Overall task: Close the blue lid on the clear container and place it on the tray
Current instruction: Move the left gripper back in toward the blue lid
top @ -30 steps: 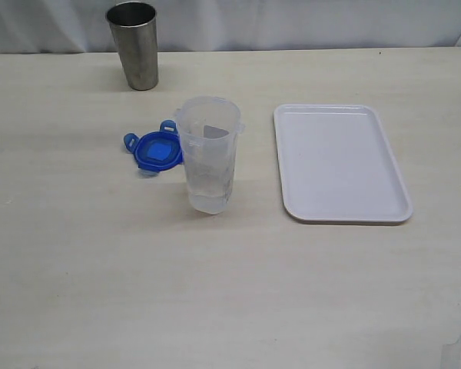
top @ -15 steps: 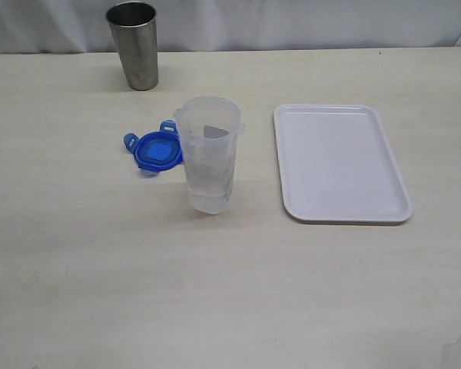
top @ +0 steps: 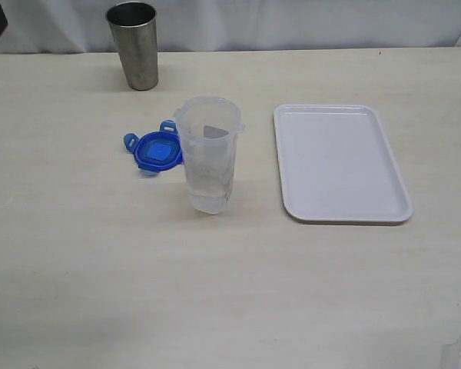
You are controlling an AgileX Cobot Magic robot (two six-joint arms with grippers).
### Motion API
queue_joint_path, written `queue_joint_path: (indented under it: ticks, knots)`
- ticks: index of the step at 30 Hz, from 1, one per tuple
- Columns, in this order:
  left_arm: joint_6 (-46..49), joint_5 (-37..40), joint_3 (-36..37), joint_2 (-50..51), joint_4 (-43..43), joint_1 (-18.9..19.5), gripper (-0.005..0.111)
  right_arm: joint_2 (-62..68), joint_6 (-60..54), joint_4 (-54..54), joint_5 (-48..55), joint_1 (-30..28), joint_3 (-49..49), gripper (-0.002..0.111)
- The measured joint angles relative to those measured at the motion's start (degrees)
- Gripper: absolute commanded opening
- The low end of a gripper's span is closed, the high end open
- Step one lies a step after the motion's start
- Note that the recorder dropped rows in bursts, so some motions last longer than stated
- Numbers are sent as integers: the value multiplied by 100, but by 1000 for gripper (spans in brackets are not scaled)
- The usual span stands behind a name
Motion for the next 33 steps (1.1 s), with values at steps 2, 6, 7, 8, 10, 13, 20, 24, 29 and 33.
queue_joint_path:
  ticks: [2,6,7,8,10,13,20,24,29,33]
  knots:
    - [36,-118,202,-115,-91,0,97,0,0,0,0,0,0,5]
    - [107,-68,290,-184,-130,0,97,0,0,0,0,0,0,5]
    - [107,-3,290,-184,-130,0,97,0,0,0,0,0,0,5]
    - [107,59,290,-184,-130,0,97,0,0,0,0,0,0,5]
    - [107,144,299,-197,-130,0,97,0,0,0,0,0,0,5]
    - [107,191,312,-197,-130,0,97,0,0,0,0,0,0,5]
    - [132,802,312,259,-117,0,89,0,0,0,0,0,0,5]
    - [147,675,312,1149,-117,0,51,0,0,0,0,0,0,5]
    - [147,585,312,1486,-100,0,18,0,0,0,0,0,0,5]
    - [147,544,312,1486,221,0,2,0,0,0,0,0,0,5]
